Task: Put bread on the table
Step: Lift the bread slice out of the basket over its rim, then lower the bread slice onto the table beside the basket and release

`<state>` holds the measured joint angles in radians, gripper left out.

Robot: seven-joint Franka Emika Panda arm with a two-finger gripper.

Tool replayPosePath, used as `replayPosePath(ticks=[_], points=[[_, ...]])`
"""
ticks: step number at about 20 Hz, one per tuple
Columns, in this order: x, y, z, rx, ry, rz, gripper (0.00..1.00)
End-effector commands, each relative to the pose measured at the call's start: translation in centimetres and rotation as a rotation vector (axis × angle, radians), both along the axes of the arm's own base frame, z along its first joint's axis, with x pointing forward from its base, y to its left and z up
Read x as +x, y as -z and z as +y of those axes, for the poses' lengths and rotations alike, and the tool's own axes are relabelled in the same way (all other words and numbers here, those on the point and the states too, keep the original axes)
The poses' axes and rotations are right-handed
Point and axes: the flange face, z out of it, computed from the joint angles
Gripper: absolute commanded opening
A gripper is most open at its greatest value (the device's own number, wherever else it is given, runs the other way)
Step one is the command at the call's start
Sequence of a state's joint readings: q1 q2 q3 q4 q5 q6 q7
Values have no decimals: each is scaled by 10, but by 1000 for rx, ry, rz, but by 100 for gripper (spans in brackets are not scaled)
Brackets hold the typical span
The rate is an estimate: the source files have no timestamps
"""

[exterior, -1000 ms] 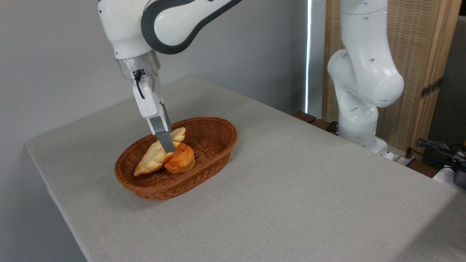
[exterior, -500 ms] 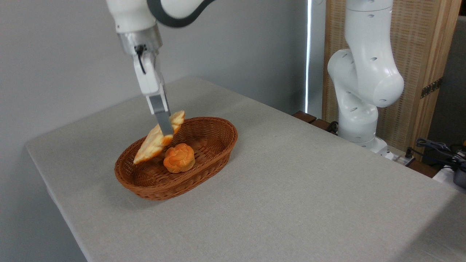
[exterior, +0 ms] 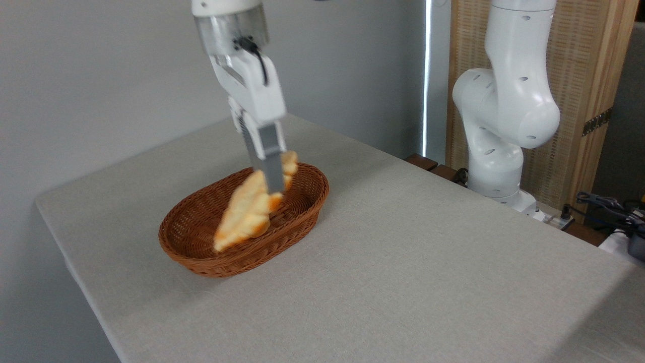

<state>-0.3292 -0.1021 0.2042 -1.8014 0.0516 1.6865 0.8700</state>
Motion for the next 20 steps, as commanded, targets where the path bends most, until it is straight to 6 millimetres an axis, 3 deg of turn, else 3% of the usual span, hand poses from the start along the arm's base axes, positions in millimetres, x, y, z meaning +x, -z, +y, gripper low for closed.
replayPosePath(ticks=[1, 4, 7, 9, 11, 20], points=[[5, 25, 28, 12, -55, 92, 52], [8, 52, 46, 16, -94, 177, 56], [13, 66, 50, 5, -115, 206, 57], [16, 72, 50, 10, -118, 216, 72], [15, 72, 49, 12, -115, 217, 99], [15, 72, 44, 12, -109, 217, 100]])
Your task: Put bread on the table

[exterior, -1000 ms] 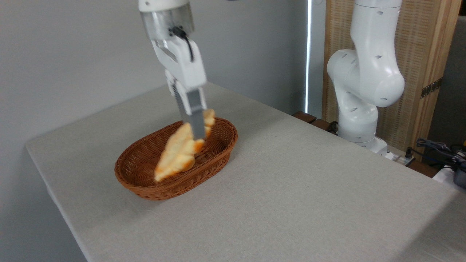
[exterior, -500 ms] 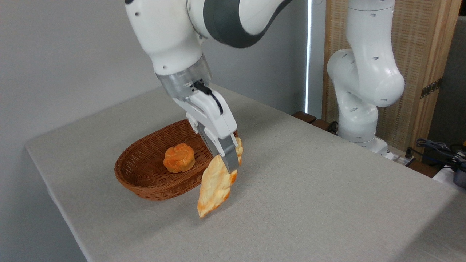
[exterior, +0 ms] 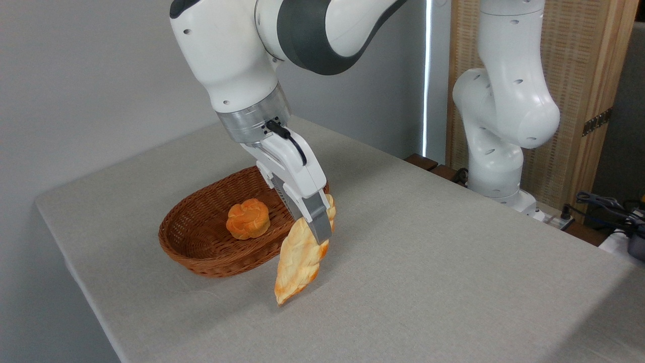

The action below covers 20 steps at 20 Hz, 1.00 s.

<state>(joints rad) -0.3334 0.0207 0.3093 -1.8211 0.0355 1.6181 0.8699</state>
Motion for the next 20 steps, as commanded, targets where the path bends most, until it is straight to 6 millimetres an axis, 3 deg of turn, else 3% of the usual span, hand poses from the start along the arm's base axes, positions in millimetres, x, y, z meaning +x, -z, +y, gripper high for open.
replayPosePath(ticks=[1, 6, 9, 11, 15, 20], points=[[-2, -6, -2, -15, -4, 13, 100], [-3, -8, -4, -18, 0, 9, 100], [-1, -22, -6, -65, -19, -31, 100], [2, -58, -4, -79, -18, -109, 100], [2, -99, -6, -82, -46, -200, 100], [14, -110, -7, -78, -175, -297, 100]])
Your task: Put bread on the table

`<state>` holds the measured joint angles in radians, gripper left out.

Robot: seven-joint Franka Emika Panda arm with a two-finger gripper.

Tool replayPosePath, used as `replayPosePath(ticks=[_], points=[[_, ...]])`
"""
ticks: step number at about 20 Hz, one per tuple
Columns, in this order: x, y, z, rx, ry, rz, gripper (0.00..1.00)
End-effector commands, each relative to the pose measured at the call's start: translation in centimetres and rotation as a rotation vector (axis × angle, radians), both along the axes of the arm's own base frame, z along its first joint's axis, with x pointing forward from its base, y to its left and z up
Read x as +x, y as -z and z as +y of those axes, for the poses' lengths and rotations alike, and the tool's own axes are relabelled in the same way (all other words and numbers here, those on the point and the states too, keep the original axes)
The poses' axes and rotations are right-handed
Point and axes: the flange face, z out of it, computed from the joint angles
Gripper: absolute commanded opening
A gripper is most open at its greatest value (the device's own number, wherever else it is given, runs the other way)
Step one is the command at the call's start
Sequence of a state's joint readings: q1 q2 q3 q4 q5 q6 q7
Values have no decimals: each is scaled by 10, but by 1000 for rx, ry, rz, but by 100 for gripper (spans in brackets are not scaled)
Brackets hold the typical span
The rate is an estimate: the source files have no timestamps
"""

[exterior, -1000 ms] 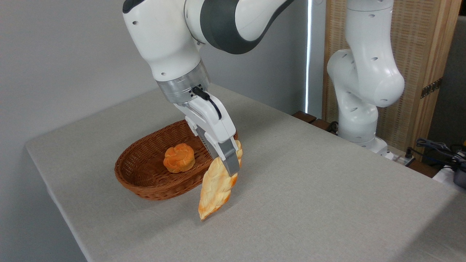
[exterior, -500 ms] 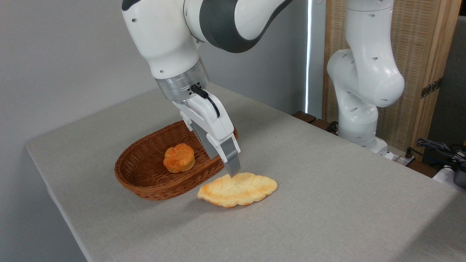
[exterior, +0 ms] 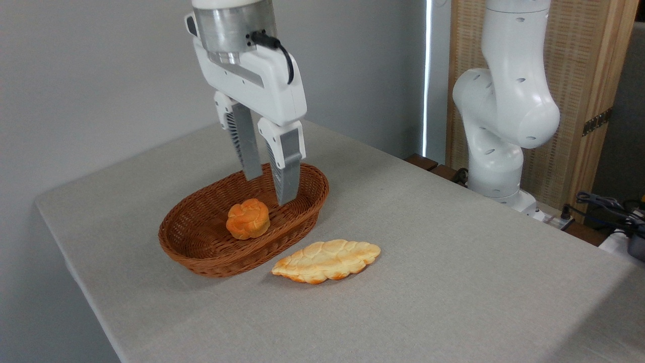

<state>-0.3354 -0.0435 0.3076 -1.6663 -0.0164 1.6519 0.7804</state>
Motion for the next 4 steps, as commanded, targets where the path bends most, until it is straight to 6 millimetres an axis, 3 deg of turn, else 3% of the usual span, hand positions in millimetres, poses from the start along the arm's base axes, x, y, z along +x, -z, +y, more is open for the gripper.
replayPosePath(ticks=[1, 4], points=[[12, -2, -6, -20, -85, -67, 100], [18, 11, -11, -11, -82, -52, 100]])
